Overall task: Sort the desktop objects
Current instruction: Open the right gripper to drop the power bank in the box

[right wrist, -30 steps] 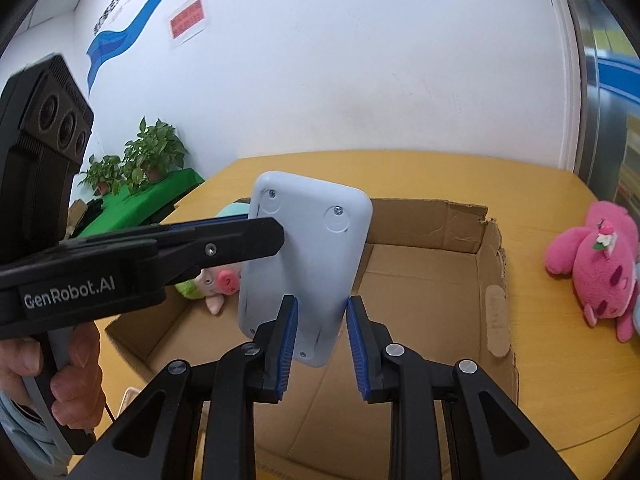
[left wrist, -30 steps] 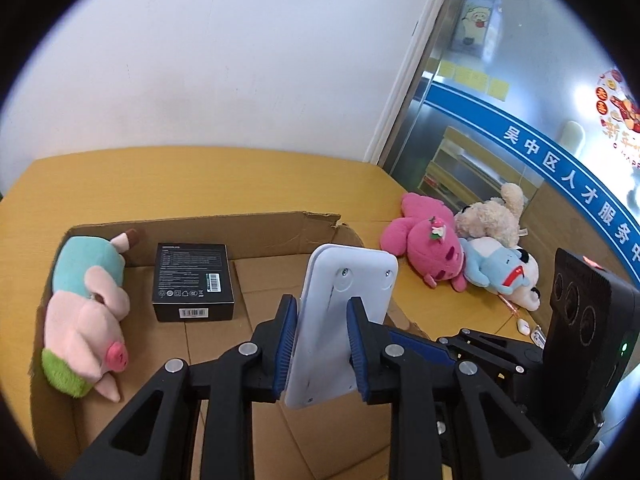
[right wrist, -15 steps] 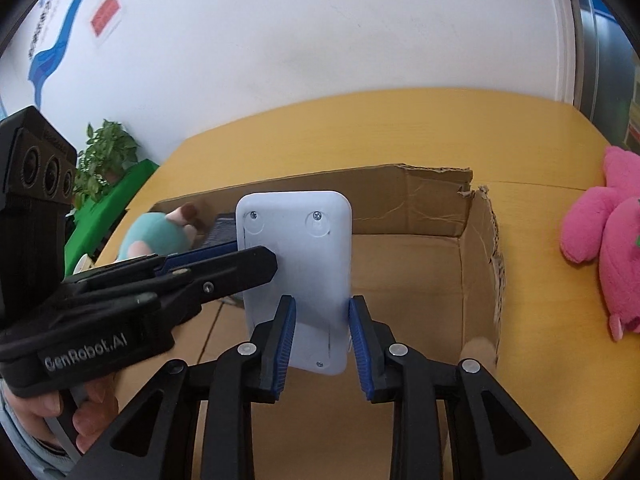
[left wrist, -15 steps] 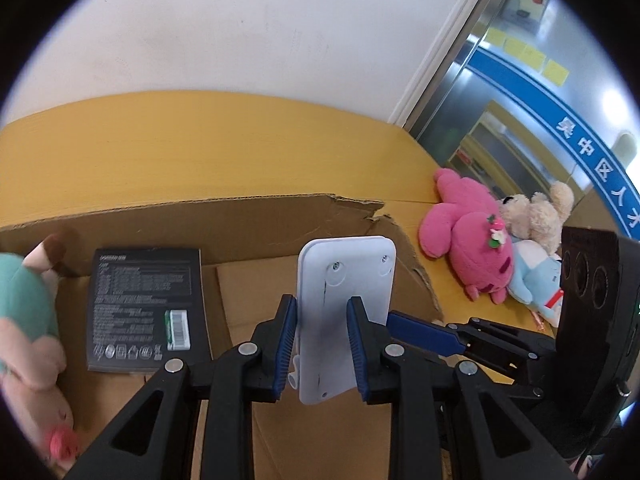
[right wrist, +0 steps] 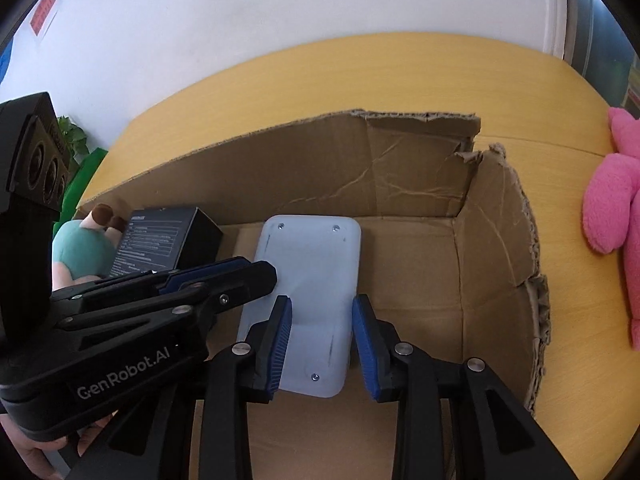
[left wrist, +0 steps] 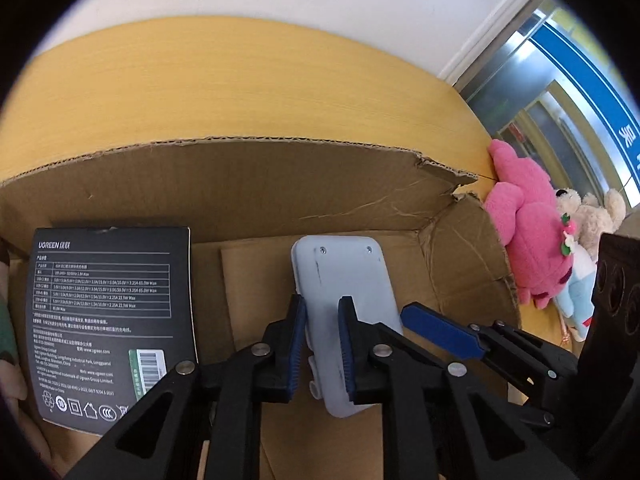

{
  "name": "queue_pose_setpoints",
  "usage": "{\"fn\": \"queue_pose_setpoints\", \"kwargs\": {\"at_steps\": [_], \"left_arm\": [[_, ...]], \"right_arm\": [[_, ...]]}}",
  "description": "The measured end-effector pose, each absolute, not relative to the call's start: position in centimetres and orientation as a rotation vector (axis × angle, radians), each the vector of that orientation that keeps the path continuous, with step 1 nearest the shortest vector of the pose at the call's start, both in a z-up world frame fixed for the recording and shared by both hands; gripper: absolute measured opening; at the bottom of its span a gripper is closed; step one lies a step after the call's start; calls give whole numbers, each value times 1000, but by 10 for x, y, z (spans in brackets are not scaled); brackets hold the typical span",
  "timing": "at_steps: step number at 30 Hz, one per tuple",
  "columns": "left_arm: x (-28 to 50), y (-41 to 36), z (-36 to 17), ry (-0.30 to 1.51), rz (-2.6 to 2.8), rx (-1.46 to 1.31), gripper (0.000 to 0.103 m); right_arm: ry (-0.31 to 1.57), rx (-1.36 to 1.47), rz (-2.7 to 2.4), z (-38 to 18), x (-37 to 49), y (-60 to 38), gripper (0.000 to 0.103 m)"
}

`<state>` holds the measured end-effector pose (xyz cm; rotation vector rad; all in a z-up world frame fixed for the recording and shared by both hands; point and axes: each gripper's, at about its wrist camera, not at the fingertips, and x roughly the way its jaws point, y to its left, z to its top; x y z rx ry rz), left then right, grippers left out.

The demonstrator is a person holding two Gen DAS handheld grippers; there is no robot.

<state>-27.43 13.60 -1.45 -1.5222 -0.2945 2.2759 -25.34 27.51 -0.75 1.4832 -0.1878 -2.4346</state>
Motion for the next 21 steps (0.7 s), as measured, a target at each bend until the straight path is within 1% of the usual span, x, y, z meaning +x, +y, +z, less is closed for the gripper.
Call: {"fn": "queue_pose_setpoints", "kwargs": {"at_steps": [2,3,4,5,6,8,10,11,13,15,18,21], "left_arm": [[-271,132,-4,-294,2301,-1512,16],[-266,129,6,-279,2339,-1480,16],[-260,127,17,-256,2377,-1436,16],[-249,123,31,-221,2416,-1381,16],[-241,119,42,-200,2440,-1343,17],[-215,107,68,-154,2499,-1239,26],[-189,95,89,-114,2572,-1137,46],[-167,86,102,-95,2622,-1059,52],[-136,74,119,-76,2695,-930,71],[-98,63,134,-37,2761,-805,80],[-60,52,140,28,2840,-741,80],[-23,41,135,74,2915,-742,80]], "right_arm": [[-176,1461,-2466,-2,-250,278,37],[-163,1440,-2501,6,-244,281,49],[-157,1425,-2522,11,-240,283,57],[-136,1384,-2559,22,-229,287,73],[-108,1344,-2584,33,-221,287,80],[-49,1273,-2618,50,-203,287,84],[-4,1198,-2635,69,-176,286,91],[6,1170,-2638,74,-166,285,97],[48,1118,-2643,82,-141,278,97],[61,1104,-2630,86,-123,275,97],[60,1106,-2612,89,-95,270,97],[49,1117,-2620,87,-72,269,97]]}}
